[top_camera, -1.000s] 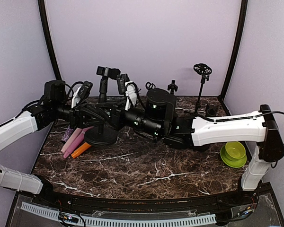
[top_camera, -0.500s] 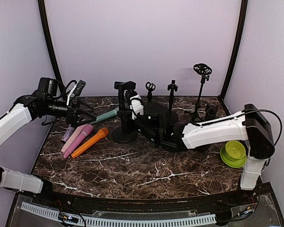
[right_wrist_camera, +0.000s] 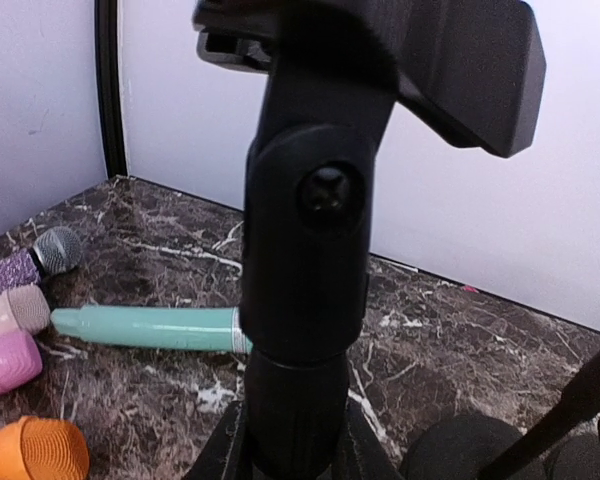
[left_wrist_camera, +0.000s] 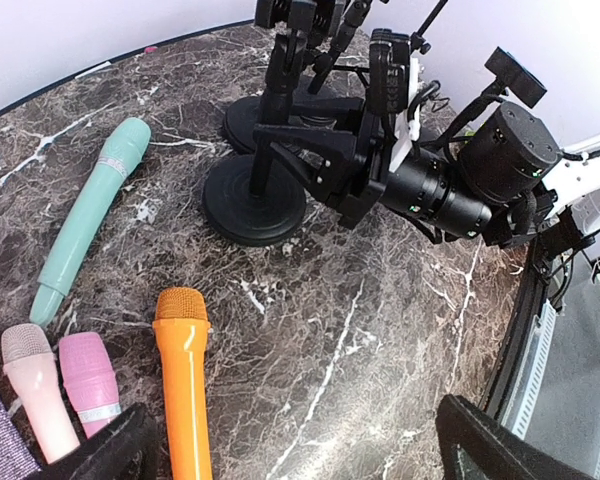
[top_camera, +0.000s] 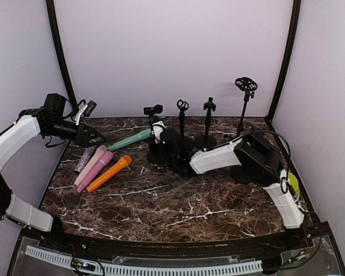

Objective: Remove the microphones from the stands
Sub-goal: Place the microphone stand at the center of the board.

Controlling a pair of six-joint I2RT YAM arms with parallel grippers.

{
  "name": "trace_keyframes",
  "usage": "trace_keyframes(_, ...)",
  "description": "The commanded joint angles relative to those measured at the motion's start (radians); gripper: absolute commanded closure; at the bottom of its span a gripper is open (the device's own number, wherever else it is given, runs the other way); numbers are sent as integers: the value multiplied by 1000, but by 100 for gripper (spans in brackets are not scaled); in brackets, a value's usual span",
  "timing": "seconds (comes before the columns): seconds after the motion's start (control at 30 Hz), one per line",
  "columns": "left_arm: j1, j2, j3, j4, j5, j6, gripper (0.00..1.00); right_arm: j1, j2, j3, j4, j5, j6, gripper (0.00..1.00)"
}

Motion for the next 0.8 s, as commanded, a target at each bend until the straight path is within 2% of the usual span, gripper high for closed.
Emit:
trace_keyframes(0.0, 9, -8, 32, 8, 8, 18, 1, -19, 42, 129, 150, 23, -16, 100)
trace_keyframes(0.13, 12, -4, 36, 25, -4, 20, 1, -28, 117, 199, 145, 31, -28, 100)
trace_keyframes(0.2, 13, -5, 34, 26, -21, 24, 1, -28, 133, 210, 137, 28, -22, 92)
trace_keyframes(0.33, 29, -8, 32, 42, -43, 16, 1, -28, 117, 164, 141, 18, 14, 81)
trace_keyframes(0.53, 63, -28, 33, 70, -46, -14, 1, -25, 52, 68, 126, 17, 66, 48)
trace_keyframes(0.6, 81, -43, 28, 81, -41, -16, 1, -22, 22, 35, 107, 24, 87, 32)
trace_keyframes(0.67, 102, -54, 22, 92, -38, -19, 1, -17, -26, -11, 87, 24, 110, 4)
trace_keyframes(0.77, 140, -71, 14, 125, -19, -38, 1, -5, -117, -109, 53, 22, 143, 0)
